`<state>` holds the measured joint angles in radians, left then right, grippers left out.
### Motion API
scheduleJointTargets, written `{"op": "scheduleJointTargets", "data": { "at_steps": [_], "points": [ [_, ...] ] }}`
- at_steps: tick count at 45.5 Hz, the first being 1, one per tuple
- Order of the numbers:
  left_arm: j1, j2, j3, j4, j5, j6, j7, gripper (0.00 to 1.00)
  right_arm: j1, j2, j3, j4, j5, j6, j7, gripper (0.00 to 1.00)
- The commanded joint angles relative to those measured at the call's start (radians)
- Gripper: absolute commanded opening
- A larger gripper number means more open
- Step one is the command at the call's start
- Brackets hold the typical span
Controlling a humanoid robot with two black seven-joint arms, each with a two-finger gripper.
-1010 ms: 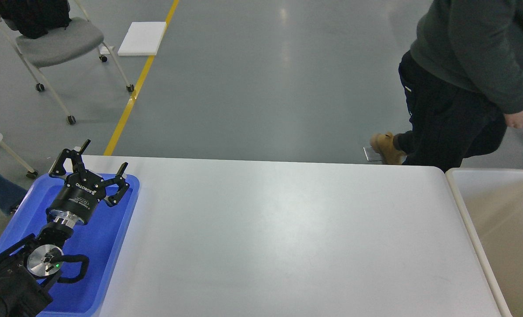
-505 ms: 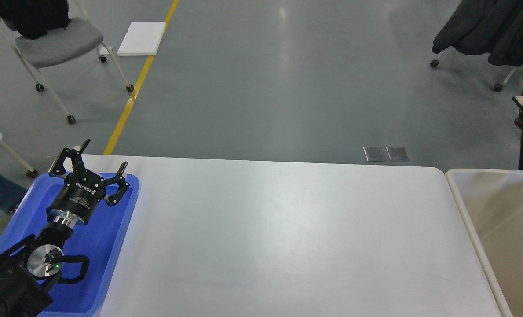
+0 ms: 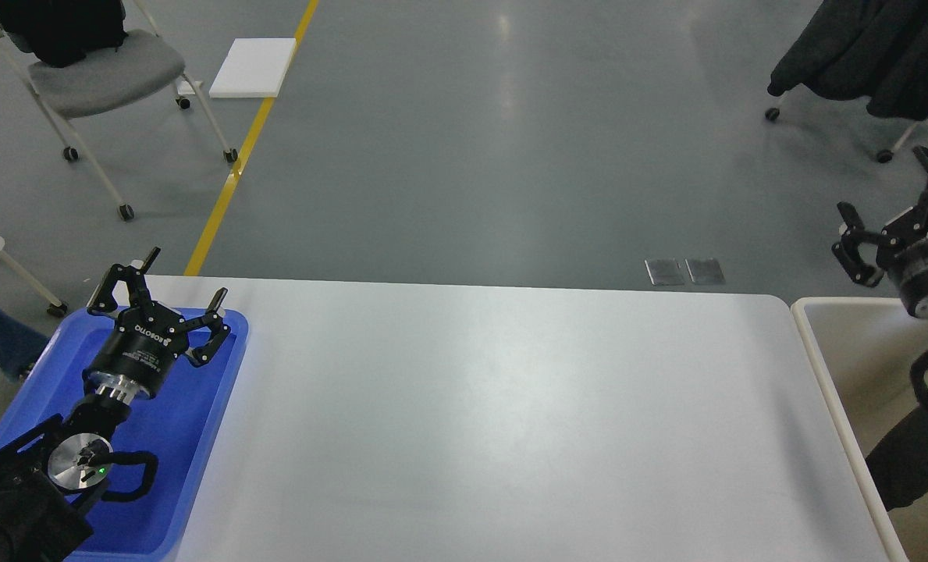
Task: Tidy desktop
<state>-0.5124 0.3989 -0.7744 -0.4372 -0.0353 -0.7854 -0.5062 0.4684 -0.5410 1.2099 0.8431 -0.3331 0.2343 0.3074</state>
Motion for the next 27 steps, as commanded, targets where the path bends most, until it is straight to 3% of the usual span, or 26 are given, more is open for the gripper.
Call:
{"op": "scheduleJointTargets", "data": {
  "at_steps": [1,8,27],
  "points": [
    [0.000,0.000,0.000,0.000,0.000,0.000,0.000,0.99,-0.136,0.101,0.082,0.076,-0.070,0.000,0.055,1.00],
    [0.000,0.000,0.001,0.000,0.000,0.000,0.002,0.99,-0.157,0.121,0.082,0.071,-0.112,-0.004,0.116,1.00],
    [0.000,0.000,0.001,0.000,0.000,0.000,0.000,0.99,-0.189,0.115,0.079,0.047,-0.096,-0.001,0.118,1.00]
  ]
}}
